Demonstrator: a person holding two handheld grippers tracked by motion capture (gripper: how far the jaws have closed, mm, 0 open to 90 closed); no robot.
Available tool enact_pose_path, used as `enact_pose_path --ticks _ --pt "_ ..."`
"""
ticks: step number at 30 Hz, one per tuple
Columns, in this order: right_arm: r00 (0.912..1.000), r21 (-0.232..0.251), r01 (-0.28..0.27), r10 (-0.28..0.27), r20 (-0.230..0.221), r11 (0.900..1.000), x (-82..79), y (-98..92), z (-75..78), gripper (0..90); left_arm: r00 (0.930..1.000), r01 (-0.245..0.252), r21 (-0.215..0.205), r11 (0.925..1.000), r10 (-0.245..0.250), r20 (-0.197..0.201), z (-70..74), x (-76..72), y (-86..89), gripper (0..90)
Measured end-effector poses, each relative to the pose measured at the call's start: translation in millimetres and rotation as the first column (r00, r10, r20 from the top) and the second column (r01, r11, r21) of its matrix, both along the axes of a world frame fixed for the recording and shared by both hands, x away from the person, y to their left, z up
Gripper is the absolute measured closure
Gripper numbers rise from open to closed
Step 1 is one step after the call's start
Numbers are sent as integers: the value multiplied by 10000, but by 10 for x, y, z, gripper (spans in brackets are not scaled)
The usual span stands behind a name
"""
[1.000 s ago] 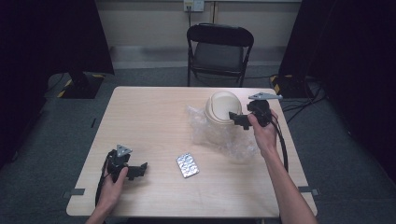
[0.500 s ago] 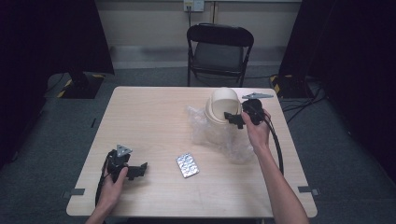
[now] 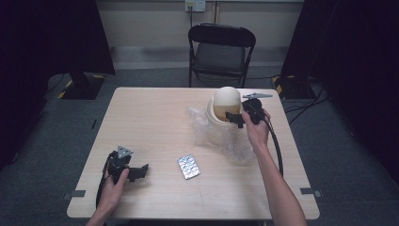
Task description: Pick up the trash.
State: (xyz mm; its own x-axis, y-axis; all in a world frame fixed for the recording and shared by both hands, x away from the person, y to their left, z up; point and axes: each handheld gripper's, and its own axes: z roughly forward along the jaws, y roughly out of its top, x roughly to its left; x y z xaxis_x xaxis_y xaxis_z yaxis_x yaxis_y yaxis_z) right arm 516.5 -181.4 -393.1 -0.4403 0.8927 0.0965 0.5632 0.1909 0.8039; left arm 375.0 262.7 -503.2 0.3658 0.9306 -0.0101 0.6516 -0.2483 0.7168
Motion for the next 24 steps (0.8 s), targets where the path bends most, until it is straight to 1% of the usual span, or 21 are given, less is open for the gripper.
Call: enact_pose_path --ticks 2,6,7,13,15,17,22,23,24 --pt "9999 -88 110 -111 -38 9999 15 4 -16 137 10000 -2 1 10000 2 -5 0 0 0 0" --pt "9999 -196 128 -128 -8 9997 38 3 -38 152 10000 1 -5 10000 -1 2 0 0 0 0" --pt "9998 -136 204 -204 45 9997 45 5 -36 154 10000 -2 -4 10000 2 1 0 0 0 0" --pt "9987 -239 467 -462 205 9986 56 23 -35 158 10000 -5 -4 10000 5 2 0 0 0 0" --pt "9982 -239 551 -545 235 9982 40 24 -24 164 10000 0 -2 10000 0 -2 0 0 0 0" --pt "9986 -98 430 -427 303 9990 5 17 6 165 10000 -1 -1 10000 1 2 0 0 0 0" --pt "9990 -47 311 -309 321 9995 -50 2 48 165 10000 -2 -2 10000 2 1 0 0 0 0" --pt "9986 103 217 -222 478 9997 -122 -2 81 165 10000 -1 -4 10000 1 -1 0 0 0 0" --pt "9986 80 179 -183 506 9998 -145 -6 92 165 10000 1 -7 10000 -1 2 0 0 0 0"
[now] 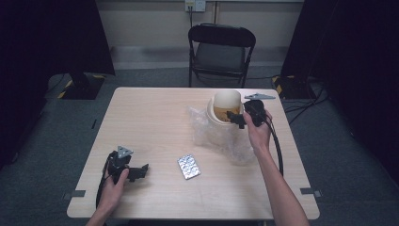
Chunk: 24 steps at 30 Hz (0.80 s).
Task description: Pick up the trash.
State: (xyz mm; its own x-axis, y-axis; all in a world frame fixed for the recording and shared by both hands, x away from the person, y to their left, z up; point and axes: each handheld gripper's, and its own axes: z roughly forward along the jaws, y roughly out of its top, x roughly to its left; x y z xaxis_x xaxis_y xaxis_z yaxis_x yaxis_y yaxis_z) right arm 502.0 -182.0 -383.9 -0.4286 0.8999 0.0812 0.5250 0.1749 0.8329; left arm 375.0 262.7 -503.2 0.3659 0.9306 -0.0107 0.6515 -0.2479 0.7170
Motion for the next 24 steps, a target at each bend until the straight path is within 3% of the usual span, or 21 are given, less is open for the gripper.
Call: enact_pose_path --ticks 11,21,24 --pt "9991 440 -186 168 395 9989 -422 -155 133 142 10000 -4 3 10000 4 -5 0 0 0 0" --pt "9959 329 -892 887 161 9955 -810 -91 0 170 10000 11 -4 10000 -11 -9 1 0 1 0" --pt "9925 425 -1222 1224 -26 9916 -927 17 -52 197 10000 -1 0 10000 1 -4 0 0 0 0"
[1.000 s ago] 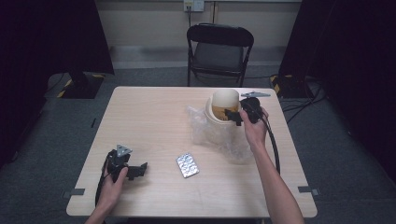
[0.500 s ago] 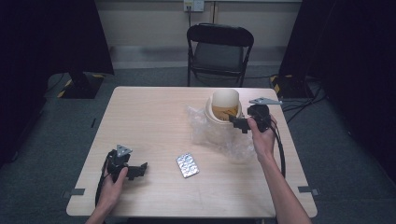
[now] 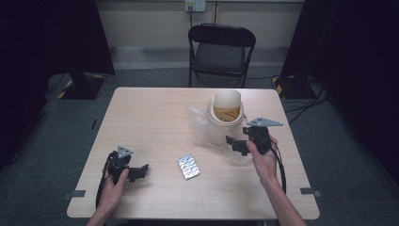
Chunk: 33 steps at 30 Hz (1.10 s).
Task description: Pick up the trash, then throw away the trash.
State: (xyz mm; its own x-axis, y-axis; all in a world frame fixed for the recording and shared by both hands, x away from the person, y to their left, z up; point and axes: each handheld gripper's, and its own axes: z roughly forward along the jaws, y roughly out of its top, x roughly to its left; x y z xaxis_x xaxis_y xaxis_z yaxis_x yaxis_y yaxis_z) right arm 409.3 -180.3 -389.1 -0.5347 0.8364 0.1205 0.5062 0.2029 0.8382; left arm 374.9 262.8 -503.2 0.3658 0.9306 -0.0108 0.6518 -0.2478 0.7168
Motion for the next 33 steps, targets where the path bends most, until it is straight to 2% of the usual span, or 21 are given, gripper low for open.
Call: enact_pose_path --ticks 4,5,6,7,15,20,26,27,30,31,33 --pt "9991 -54 -415 415 -17 9991 -72 118 -58 196 10000 1 3 10000 -1 -3 0 0 0 0" --pt "9971 -193 -767 766 -42 9969 -110 214 -113 191 10000 11 -8 10000 -11 -6 0 0 1 0" --pt "9971 -193 -767 766 -42 9969 -110 214 -113 191 10000 5 1 10000 -5 2 0 0 0 0" --pt "9948 -222 -1009 1005 -168 9947 -134 294 -165 191 10000 1 3 10000 -1 -2 0 0 0 0" --pt "9870 -266 -1587 1579 -307 9870 -158 543 -321 191 10000 1 3 10000 -1 -1 0 1 0 0" --pt "9781 -548 -2047 2022 -490 9773 -146 746 -438 180 10000 2 2 10000 -2 -2 0 1 0 0" --pt "9698 -588 -2369 2324 -744 9698 -155 905 -530 145 10000 3 0 10000 -3 -4 0 1 0 0" --pt "9634 -635 -2609 2557 -800 9633 -177 976 -567 143 10000 2 2 10000 -2 -1 0 1 0 0" --pt "9602 -776 -2736 2674 -812 9587 -214 1050 -620 144 10000 -3 -3 10000 3 -2 0 1 -1 0" --pt "9547 -848 -2878 2788 -1036 9539 -252 1129 -697 147 10000 26 67 10000 -26 -6 2 1 3 0" --pt "9486 -862 -3040 2931 -1190 9488 -277 1178 -758 148 10000 2 7 10000 -2 -3 1 1 0 0"
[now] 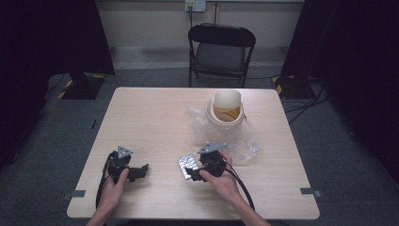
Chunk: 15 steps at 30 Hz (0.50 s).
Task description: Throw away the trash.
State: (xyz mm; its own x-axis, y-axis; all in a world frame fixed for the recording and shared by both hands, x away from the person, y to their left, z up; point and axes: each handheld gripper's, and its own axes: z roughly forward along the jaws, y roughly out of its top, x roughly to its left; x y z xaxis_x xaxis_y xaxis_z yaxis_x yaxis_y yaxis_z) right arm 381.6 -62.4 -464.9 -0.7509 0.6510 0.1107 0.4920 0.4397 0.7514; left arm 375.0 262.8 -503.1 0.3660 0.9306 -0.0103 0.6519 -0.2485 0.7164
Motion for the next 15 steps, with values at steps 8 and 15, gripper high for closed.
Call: enact_pose_path --ticks 8,15 --pt "9999 -270 -13 9 -151 9996 -95 111 -165 162 10000 -3 -5 10000 3 1 0 0 0 0" --pt "9997 -473 -43 32 -228 9989 -89 175 -263 168 10000 29 71 10000 -29 -2 2 1 4 0"
